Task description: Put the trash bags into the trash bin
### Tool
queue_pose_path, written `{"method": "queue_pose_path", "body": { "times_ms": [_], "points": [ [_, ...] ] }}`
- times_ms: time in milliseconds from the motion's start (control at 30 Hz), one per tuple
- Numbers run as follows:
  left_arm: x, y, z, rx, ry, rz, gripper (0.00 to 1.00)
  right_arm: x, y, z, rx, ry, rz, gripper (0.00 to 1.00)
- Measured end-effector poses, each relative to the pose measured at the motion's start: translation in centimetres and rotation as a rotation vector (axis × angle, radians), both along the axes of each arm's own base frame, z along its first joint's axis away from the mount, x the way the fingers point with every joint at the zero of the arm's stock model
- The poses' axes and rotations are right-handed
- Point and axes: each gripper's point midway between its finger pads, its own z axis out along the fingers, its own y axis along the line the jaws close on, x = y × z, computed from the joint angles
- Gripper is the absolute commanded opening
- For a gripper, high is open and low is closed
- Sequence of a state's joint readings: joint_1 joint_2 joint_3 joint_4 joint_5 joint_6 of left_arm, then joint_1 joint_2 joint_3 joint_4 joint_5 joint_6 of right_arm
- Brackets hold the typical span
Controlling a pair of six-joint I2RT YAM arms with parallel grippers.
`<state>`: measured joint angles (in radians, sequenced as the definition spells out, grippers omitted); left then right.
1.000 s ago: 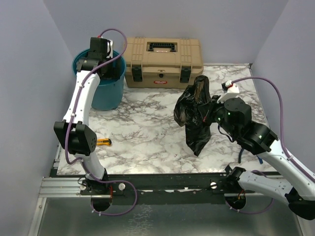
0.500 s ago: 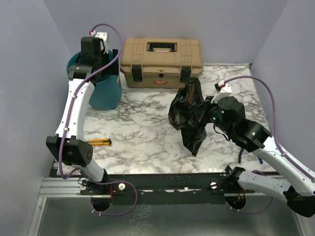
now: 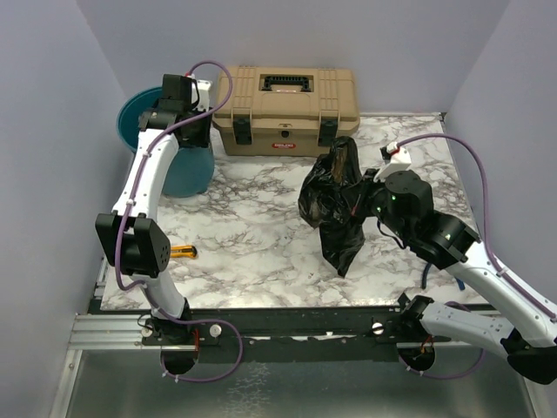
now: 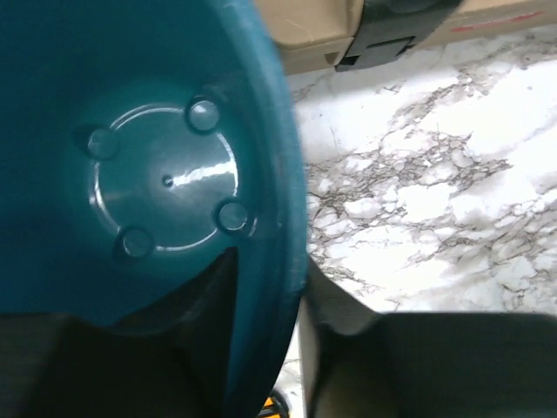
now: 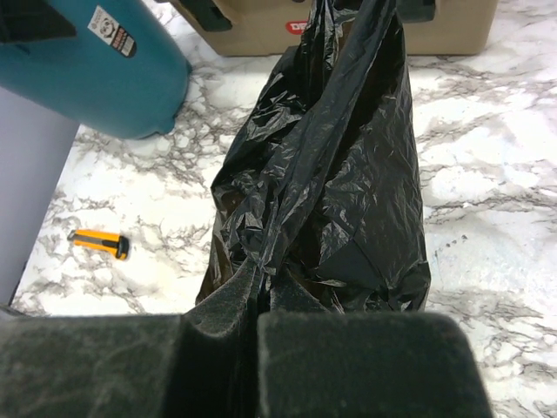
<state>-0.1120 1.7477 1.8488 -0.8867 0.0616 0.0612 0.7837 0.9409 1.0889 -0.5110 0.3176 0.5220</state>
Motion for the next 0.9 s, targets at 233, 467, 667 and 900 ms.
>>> {"method": "queue_pose_path", "body": {
  "times_ms": [233,467,667,900],
  "points": [
    [-0.7,-0.6,-0.2,-0.012,0.028,-0.033,0.09,0.7,-1.8,1.4,-0.019,-0.056,-0.085,0.01],
    [-3.5,-4.5,1.2,-0.019,0.079,-0.137,0.0,0.7,-4.6,3.7,-0.008,-0.132,-0.191,0.01],
    [-6.7,-12.3,2.9,-0.061,0.075,-0.335,0.0,0.9,-6.5,4.9,-0.025,-0.165,-0.284,0.01],
    [-11.7,-21.8,4.6,-0.138,0.05,-0.582,0.0,-0.5,-9.7,6.0,0.002,-0.191,-0.375,0.01]
  ]
}}
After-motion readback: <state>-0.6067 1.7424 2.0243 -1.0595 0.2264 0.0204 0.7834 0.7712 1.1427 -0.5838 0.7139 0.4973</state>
